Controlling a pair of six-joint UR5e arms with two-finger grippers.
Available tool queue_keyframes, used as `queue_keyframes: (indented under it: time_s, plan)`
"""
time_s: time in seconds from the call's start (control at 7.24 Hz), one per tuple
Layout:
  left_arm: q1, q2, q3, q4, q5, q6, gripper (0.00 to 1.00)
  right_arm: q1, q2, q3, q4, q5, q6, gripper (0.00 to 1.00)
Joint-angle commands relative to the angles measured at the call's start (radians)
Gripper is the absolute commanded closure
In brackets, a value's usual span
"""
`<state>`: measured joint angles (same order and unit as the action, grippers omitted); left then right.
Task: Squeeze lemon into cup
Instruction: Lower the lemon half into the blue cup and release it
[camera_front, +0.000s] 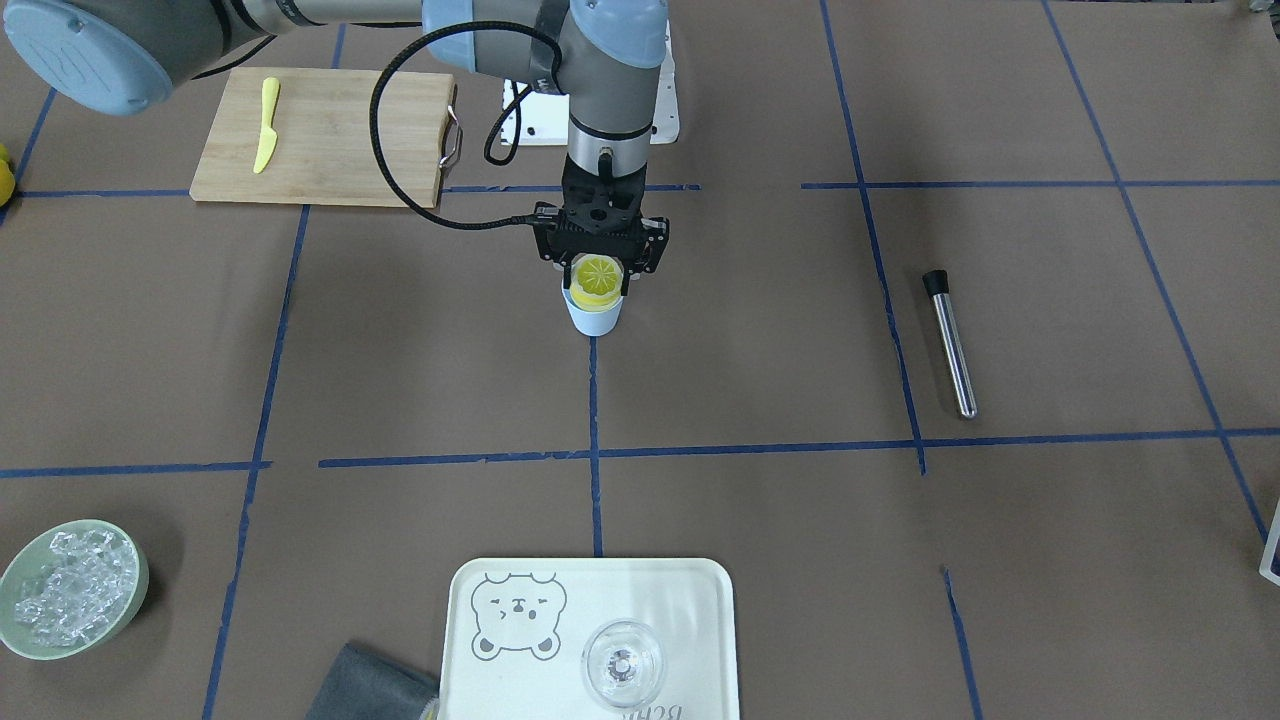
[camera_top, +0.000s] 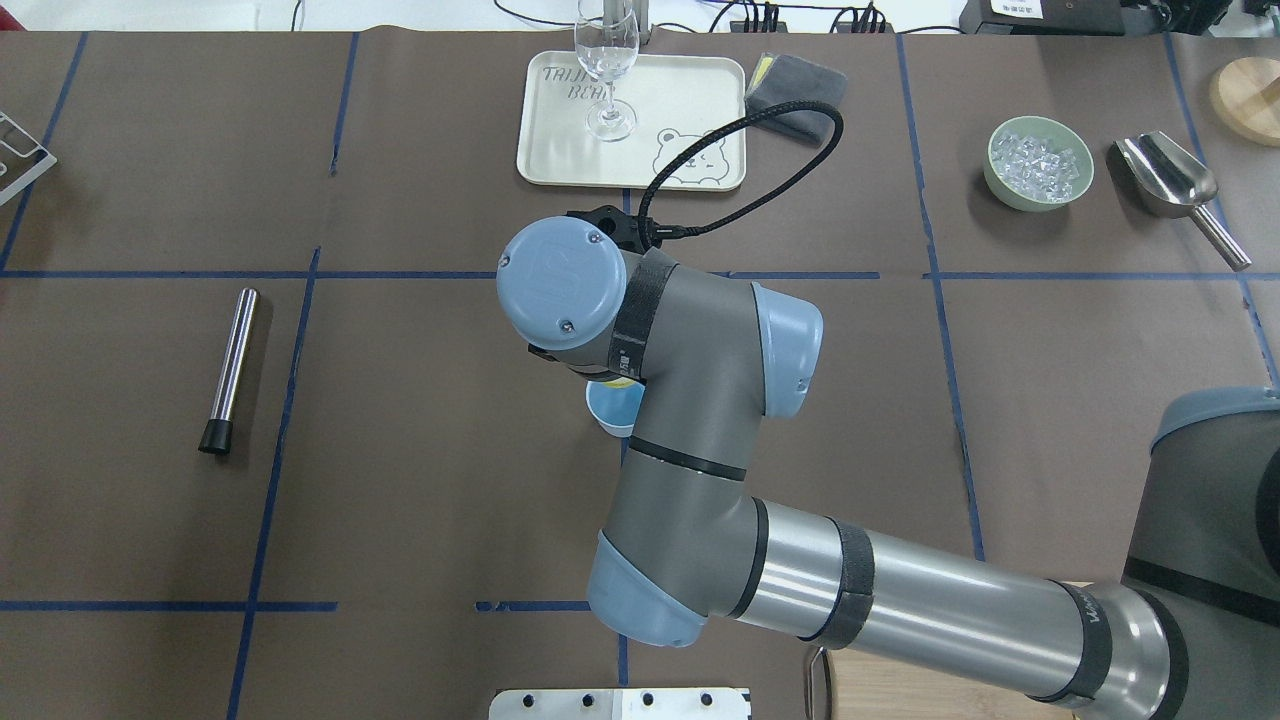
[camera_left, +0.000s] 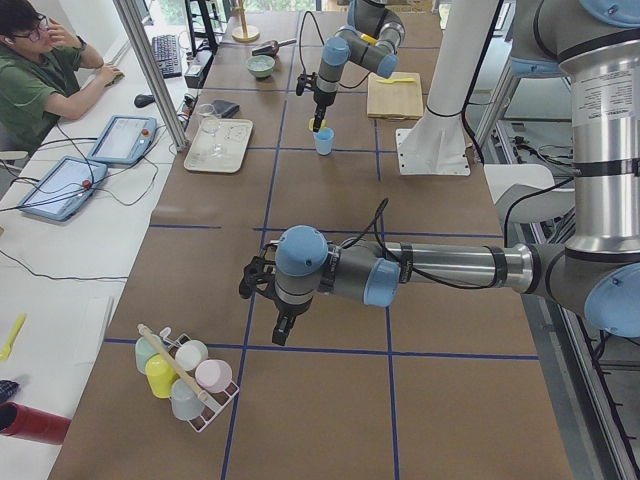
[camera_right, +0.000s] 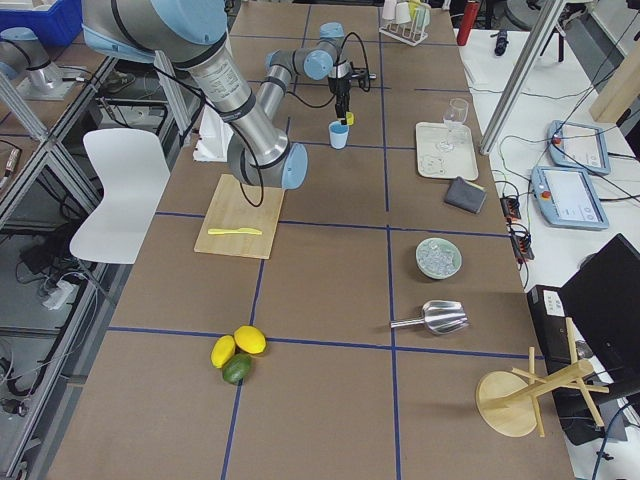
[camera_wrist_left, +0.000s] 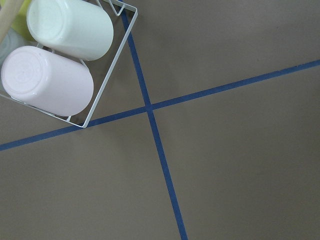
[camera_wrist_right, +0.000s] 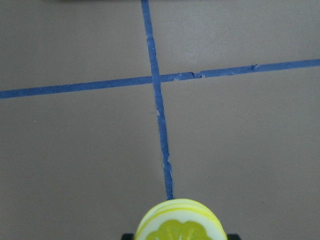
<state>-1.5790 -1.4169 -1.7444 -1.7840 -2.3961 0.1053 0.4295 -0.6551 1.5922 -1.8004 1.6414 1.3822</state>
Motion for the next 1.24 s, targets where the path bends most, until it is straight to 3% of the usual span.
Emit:
queue_keyframes:
  time_s: [0.0,0.28,0.41,0.55,0.69,0.83,1.1]
  plan:
    - [-0.001,0.0,0.002,0.0,0.0,-0.001,0.0,-0.015,-0.003,0.0,0.003,0.001,0.001,1.0]
    - [0.001,0.0,0.002,0.0,0.0,0.001,0.0,-0.017,-0.006,0.002,0.003,0.001,0.0,1.0]
    - [0.001,0.0,0.002,0.0,0.0,-0.001,0.0,-0.017,-0.014,0.002,0.003,0.003,0.0,0.82]
    - [0.001,0.0,0.002,0.0,0.0,0.001,0.0,-0.017,-0.021,0.006,0.004,0.003,-0.002,0.4]
    - [0.001,0.0,0.002,0.0,0.0,-0.001,0.0,-0.017,-0.034,0.014,0.004,0.003,-0.002,0.06]
    - [0.001,0.0,0.002,0.0,0.0,-0.001,0.0,-0.017,-0.034,0.023,0.004,0.003,-0.002,0.0]
    - [0.001,0.0,0.003,0.0,0.0,-0.001,0.0,-0.017,-0.034,0.031,0.004,0.003,-0.002,0.0]
